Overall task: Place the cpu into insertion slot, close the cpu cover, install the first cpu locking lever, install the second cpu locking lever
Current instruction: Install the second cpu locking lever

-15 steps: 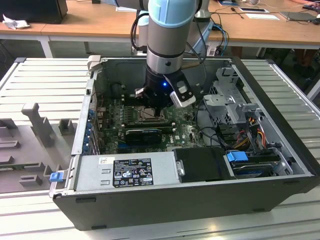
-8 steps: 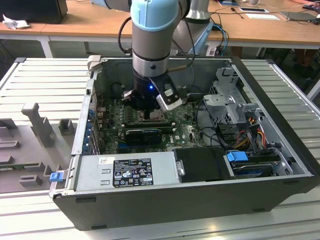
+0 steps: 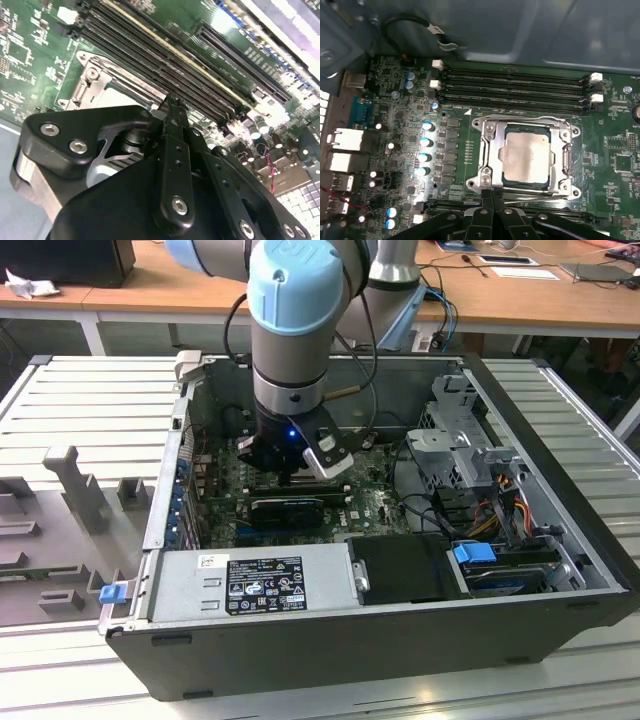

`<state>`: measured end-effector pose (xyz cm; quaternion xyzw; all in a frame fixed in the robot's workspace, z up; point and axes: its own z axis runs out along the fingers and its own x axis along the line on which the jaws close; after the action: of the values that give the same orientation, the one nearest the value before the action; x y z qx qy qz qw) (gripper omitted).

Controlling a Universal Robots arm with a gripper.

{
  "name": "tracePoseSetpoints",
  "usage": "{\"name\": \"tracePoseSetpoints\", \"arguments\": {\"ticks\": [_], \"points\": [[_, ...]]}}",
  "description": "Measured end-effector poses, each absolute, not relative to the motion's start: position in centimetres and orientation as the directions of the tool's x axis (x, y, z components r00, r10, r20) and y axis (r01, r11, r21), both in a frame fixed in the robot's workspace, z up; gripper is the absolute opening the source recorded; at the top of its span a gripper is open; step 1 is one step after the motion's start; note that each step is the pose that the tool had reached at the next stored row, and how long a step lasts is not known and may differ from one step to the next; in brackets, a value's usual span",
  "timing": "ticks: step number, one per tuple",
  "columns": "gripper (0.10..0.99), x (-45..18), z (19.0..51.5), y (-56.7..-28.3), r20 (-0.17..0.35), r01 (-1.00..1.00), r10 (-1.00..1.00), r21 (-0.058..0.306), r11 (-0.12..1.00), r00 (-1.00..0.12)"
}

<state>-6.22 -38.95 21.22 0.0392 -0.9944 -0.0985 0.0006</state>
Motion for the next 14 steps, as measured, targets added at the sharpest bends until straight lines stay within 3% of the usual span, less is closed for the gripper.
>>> {"name": "tracePoseSetpoints", "arguments": {"ticks": [14], "points": [[0.106,-7.2,19.9,-40.3,-0.019,-0.080,-0.078,0.287,0.955,-0.997]]}}
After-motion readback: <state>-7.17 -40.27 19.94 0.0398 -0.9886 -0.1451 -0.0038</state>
